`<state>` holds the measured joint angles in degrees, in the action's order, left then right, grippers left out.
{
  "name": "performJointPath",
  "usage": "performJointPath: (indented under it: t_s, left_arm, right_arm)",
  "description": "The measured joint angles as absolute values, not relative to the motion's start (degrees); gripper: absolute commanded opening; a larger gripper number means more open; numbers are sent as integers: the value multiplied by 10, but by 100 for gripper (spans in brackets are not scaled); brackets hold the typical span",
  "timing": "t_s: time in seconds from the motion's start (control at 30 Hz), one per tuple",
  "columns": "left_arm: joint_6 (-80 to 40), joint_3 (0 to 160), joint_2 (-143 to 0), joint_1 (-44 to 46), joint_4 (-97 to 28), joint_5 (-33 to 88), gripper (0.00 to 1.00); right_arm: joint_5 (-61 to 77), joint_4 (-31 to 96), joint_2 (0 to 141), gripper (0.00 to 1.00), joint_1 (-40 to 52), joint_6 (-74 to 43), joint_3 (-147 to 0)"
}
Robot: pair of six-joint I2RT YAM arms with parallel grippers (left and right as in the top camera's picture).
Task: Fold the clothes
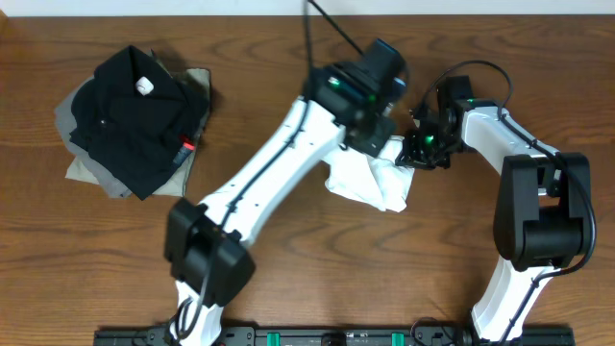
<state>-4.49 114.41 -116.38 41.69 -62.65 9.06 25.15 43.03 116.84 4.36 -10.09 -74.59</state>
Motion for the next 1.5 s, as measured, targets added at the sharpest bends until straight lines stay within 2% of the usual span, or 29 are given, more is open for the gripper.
performJointPath:
  t_s: [0.13,0.3,0.37,0.5,0.83,0.9,0.97,1.03,1.13,1.5]
  left_arm:
    - [-45,1144,-1196,441,-614,91,7]
    - [-46,1144,-1232,461,-606,91,16]
    - [-43,1144,-1241,467,-599,91,31]
    - [-46,1144,-1245,474,-590,94,50]
    - [-49,1144,-1245,478,-591,98,53]
    - [-49,1144,-1245,478,-592,98,49]
    - [-48,1144,-1245,477,-592,97,40]
    - [-48,1144,-1245,477,-594,89,40]
    - [-48,1144,-1245,472,-607,59,48]
    - [-48,1144,-1233,394,-635,19,52]
  right_arm:
    - [254,430,1168,15,44,-101,-746]
    - [255,430,1169,15,44,-101,-746]
    - [255,430,1169,15,44,-101,-746]
    - [255,430,1169,15,44,-101,-746]
    - [256,430,1169,16,44,-101,-746]
    - [257,431,1169,16,43,-101,-746]
    - [260,433,1170,17,41,-101,-746]
    - [262,436,1170,17,41,-101,-747]
    - [263,439,1171,17,41,-101,-749]
    - [263,444,1156,19,1,-100,-740]
